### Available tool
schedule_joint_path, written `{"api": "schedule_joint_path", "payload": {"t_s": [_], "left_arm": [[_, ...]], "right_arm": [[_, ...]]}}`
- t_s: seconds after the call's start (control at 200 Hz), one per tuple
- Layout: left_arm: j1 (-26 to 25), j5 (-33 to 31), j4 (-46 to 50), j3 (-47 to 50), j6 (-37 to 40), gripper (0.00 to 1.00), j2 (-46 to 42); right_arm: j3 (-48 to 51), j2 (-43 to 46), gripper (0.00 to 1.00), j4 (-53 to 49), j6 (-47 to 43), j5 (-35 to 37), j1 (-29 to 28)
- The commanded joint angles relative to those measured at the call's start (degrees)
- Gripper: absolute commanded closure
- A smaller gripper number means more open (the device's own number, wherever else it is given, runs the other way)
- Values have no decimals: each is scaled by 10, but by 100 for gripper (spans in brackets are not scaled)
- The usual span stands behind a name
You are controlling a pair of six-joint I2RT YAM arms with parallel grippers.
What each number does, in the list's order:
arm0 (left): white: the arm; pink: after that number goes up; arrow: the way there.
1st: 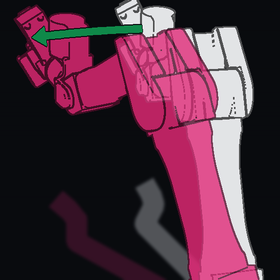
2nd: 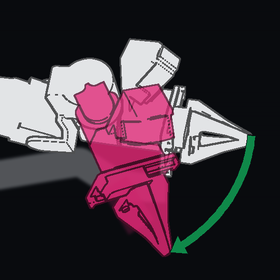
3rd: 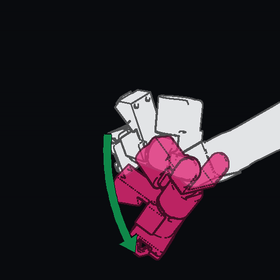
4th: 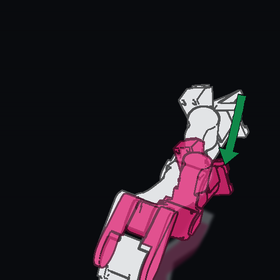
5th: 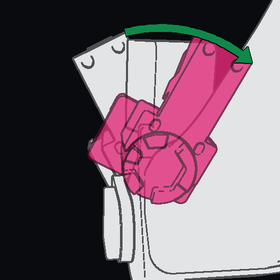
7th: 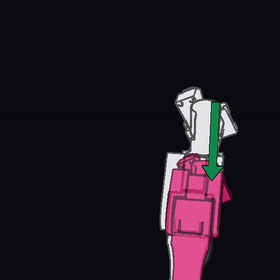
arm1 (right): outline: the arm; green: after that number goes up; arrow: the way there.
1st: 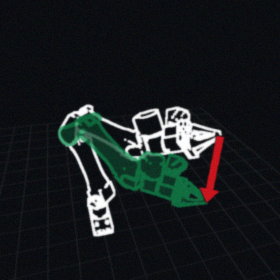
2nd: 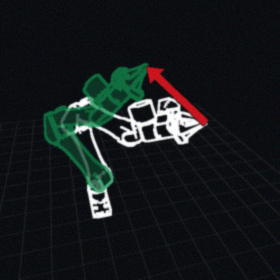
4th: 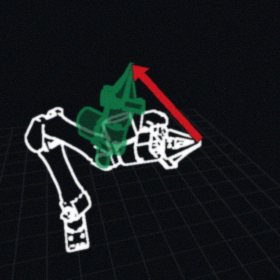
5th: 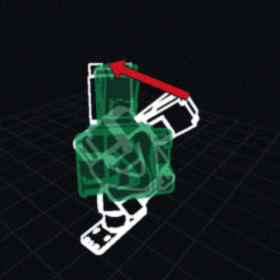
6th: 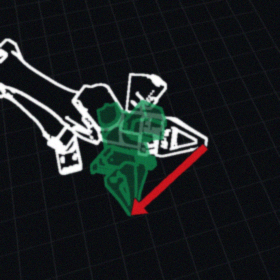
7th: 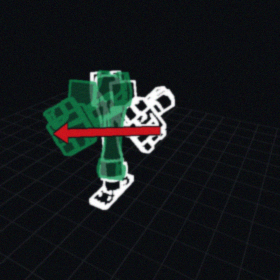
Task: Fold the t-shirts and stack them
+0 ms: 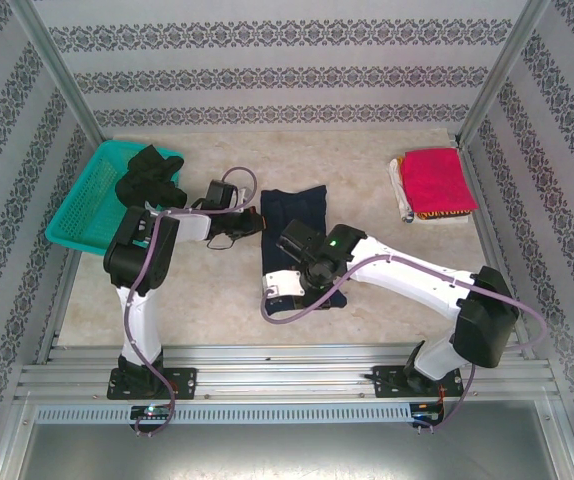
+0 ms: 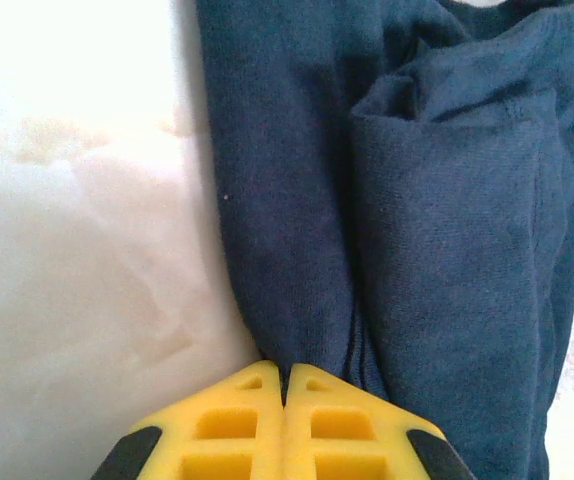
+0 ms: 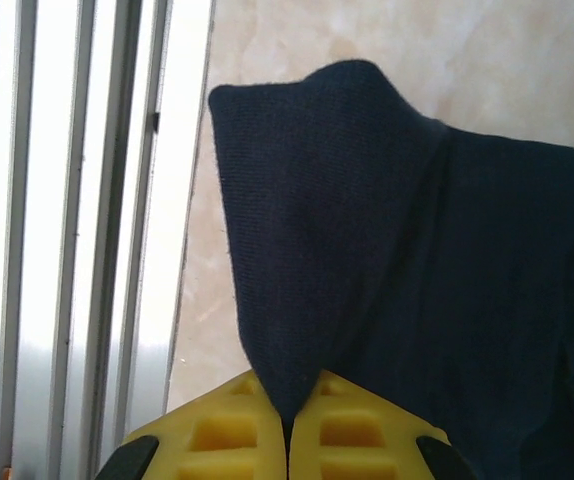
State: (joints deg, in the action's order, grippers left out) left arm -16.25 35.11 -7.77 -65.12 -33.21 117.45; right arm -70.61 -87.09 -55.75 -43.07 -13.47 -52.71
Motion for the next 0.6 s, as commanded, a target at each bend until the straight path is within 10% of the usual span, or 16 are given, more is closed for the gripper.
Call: {"api": "schedule_joint_path", "payload": {"t_s": [0.0, 0.595], "left_arm": [[-23, 21, 70, 46, -16, 100, 14], [-7, 65, 75, 17, 14, 100, 77]], "right_arm": [[-16, 4, 100, 9, -15, 32, 18], [-249, -190, 100, 63, -133, 92, 153]]}}
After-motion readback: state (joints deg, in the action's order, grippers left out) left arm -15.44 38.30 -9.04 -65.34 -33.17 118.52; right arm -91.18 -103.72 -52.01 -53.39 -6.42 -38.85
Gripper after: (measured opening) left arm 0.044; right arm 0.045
